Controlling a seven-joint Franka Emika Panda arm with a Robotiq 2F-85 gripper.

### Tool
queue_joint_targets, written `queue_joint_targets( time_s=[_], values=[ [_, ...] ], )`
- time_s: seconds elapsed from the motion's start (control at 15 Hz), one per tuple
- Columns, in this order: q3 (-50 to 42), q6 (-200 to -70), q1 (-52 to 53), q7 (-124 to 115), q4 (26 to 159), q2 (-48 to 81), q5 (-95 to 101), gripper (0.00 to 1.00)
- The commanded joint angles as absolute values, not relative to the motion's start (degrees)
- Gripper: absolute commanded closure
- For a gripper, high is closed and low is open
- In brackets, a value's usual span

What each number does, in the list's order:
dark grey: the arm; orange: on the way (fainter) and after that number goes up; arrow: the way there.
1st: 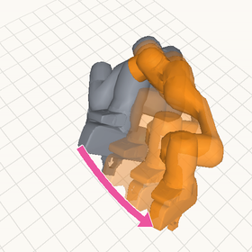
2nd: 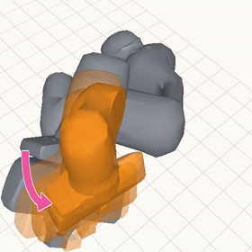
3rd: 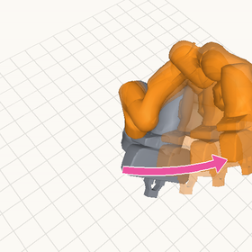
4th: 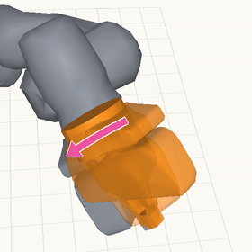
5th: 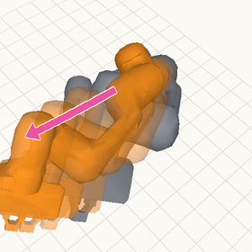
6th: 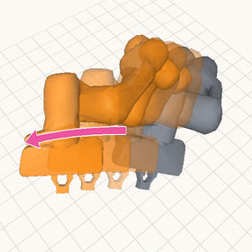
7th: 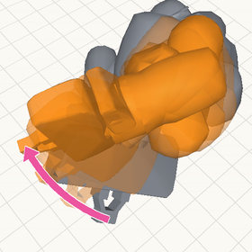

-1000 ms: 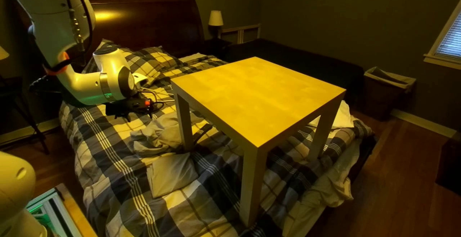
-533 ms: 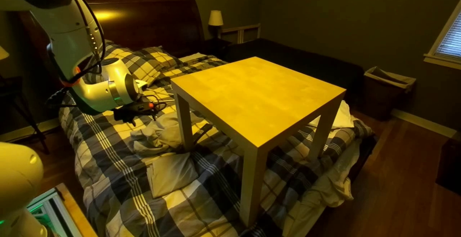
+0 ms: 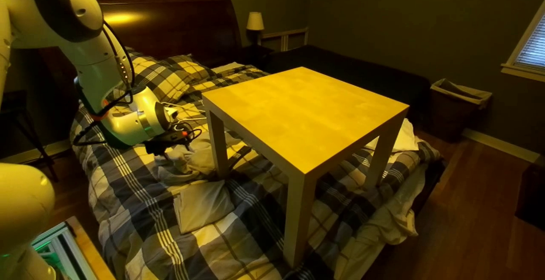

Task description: Put the cloth on the table

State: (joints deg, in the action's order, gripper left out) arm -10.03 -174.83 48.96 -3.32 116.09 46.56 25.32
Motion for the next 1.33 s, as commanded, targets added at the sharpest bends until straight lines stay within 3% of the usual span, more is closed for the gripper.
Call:
queue_joint_targets(
  time_s=[0.0,0.67,0.87,1.27],
  values=[
    [-12.0,-175.7,50.4,-1.4,111.2,52.4,24.5,0.26],
    [-7.1,-173.2,46.8,2.9,108.9,52.8,23.4,1.0],
    [-2.5,-167.7,43.3,4.0,110.5,48.8,21.6,1.0],
    [-1.5,-159.4,40.9,0.9,113.3,35.6,20.8,1.0]
  ],
)
